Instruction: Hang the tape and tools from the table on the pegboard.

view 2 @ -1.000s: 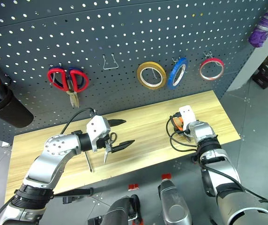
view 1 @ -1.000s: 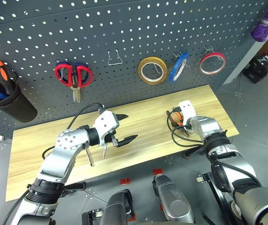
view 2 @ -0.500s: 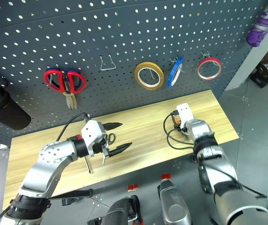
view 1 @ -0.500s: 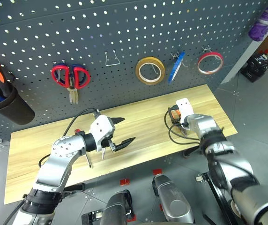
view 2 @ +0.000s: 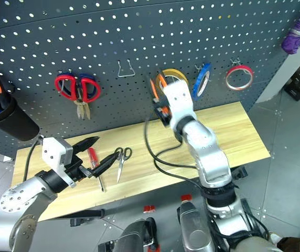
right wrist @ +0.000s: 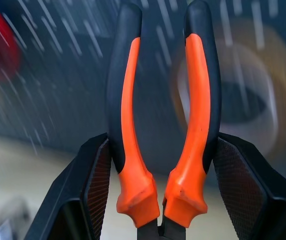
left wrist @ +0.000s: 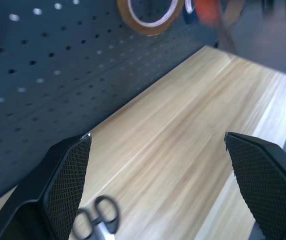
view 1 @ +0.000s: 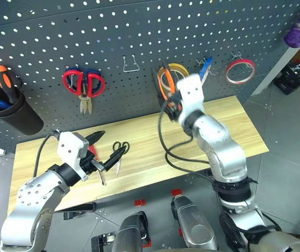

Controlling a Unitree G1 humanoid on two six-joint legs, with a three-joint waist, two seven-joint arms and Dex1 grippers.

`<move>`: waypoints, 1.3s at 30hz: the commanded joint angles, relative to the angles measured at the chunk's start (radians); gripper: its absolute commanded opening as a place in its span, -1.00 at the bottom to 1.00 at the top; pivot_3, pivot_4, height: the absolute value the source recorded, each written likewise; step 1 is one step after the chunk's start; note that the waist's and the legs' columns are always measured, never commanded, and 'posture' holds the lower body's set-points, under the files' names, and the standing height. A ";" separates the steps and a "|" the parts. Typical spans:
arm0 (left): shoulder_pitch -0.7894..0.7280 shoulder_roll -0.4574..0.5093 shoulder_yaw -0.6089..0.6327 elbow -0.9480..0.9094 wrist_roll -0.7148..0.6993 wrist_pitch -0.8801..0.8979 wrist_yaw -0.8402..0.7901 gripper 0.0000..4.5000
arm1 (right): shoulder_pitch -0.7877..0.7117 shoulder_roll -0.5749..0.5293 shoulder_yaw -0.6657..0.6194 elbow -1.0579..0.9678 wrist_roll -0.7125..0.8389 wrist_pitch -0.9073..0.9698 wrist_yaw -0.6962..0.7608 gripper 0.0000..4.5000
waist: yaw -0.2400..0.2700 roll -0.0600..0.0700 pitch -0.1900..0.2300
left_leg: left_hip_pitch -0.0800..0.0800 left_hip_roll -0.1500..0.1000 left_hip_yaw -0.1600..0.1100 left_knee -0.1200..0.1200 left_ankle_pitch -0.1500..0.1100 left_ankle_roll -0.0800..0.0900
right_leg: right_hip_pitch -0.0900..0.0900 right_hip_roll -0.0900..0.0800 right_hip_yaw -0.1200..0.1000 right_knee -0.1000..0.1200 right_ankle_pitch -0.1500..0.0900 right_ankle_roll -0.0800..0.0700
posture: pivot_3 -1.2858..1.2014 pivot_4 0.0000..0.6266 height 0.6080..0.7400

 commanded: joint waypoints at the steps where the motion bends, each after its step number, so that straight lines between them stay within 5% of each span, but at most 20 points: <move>1: -0.062 0.013 0.039 -0.055 -0.043 0.064 0.064 1.00 | -0.112 0.051 -0.015 0.105 0.013 -0.228 -0.034 0.22 | 0.008 -0.001 -0.001 | 0.000 0.000 0.000 0.000 0.000 0.000 | 0.000 0.000 -0.001 0.000 0.000 0.000 | -0.16 -0.10 1.00; 13: -0.298 -0.001 -0.020 -0.066 -0.045 0.227 0.236 1.00 | -0.470 0.110 -0.092 0.808 -0.009 -0.792 -0.147 0.22 | 0.041 -0.002 -0.001 | -0.001 0.000 0.001 0.000 0.003 -0.005 | -0.003 0.000 -0.001 0.000 0.002 -0.003 | -0.10 -0.07 1.00; 19: -0.305 -0.005 -0.039 -0.063 -0.040 0.225 0.244 1.00 | -0.534 0.099 -0.115 1.031 -0.017 -0.922 -0.183 0.22 | 0.044 -0.002 -0.001 | -0.001 0.000 0.002 -0.002 0.003 -0.005 | -0.004 0.000 -0.001 0.000 0.002 -0.003 | -0.10 -0.04 1.00; 34: -0.300 -0.052 -0.080 0.006 0.049 0.208 0.305 1.00 | -0.350 0.105 -0.082 0.986 -0.040 -0.846 -0.165 0.22 | 0.065 -0.003 -0.001 | -0.001 0.001 0.002 0.000 0.006 -0.007 | -0.005 0.000 -0.001 0.006 0.003 -0.004 | -0.12 -0.05 1.00; 39: -0.296 -0.088 -0.095 0.035 0.077 0.243 0.358 1.00 | -0.269 0.090 -0.067 0.827 -0.012 -0.692 -0.081 0.96 | 0.065 -0.003 -0.001 | -0.001 0.001 0.002 0.000 0.006 -0.007 | -0.004 0.000 -0.001 0.005 0.003 -0.004 | -0.13 -0.06 1.00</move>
